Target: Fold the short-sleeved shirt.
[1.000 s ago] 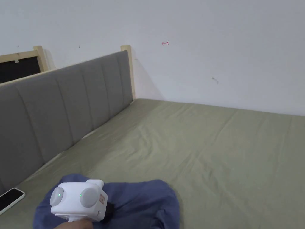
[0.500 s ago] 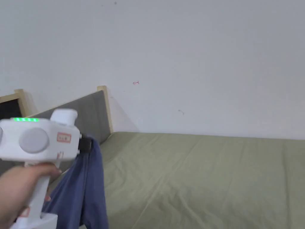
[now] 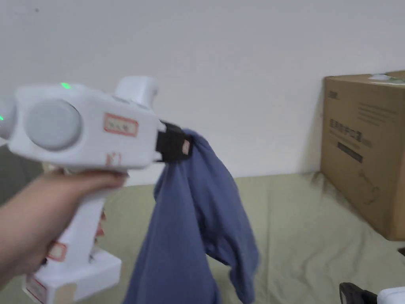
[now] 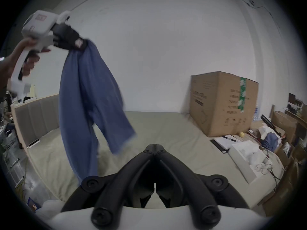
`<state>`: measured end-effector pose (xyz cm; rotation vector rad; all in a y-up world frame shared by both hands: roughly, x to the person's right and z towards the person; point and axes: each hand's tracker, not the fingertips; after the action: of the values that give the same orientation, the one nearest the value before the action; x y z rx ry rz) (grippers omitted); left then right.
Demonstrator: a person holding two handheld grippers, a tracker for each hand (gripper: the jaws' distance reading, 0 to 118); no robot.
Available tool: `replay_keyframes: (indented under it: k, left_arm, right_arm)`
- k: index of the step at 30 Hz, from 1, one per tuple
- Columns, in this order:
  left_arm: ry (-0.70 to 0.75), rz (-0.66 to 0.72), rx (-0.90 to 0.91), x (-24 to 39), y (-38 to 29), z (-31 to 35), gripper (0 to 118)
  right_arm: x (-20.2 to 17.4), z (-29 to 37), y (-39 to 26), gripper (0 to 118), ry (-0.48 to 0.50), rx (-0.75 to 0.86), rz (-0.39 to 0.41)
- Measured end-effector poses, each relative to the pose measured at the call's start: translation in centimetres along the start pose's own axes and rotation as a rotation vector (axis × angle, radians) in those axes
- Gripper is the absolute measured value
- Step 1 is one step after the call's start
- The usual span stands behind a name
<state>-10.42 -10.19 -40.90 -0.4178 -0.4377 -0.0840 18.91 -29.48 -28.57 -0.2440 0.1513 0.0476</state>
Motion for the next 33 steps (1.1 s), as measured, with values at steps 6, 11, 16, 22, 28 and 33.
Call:
replay_keyframes:
  k: [6,11,16,22,28,33]
  left_arm:
    - [-0.04,0.183,-0.499,2.8,-15.1,-18.6,0]
    - [0.06,0.185,-0.725,2.9,-25.6,-24.3,0]
    - [0.045,0.229,-0.653,1.6,-25.7,-22.9,91]
    - [0.024,0.371,-0.343,-1.5,-19.3,-14.4,114]
    - [0.059,0.387,0.028,-0.5,-18.6,-0.5,29]
    - [0.365,0.241,0.189,3.4,-23.4,5.8,0]
  right_arm:
    - [3.9,-0.7,-3.1,0,-0.054,-0.069,-0.039]
    - [5.1,-1.3,-5.3,0,-0.096,-0.095,-0.015]
    - [5.2,-2.5,-6.4,0,-0.097,-0.136,-0.077]
    - [4.4,-2.1,-4.4,0,-0.071,-0.145,-0.092]
    - [3.3,-0.1,-2.1,0,-0.066,0.004,-0.083]
    - [2.0,1.7,-2.5,0,-0.064,0.134,-0.082]
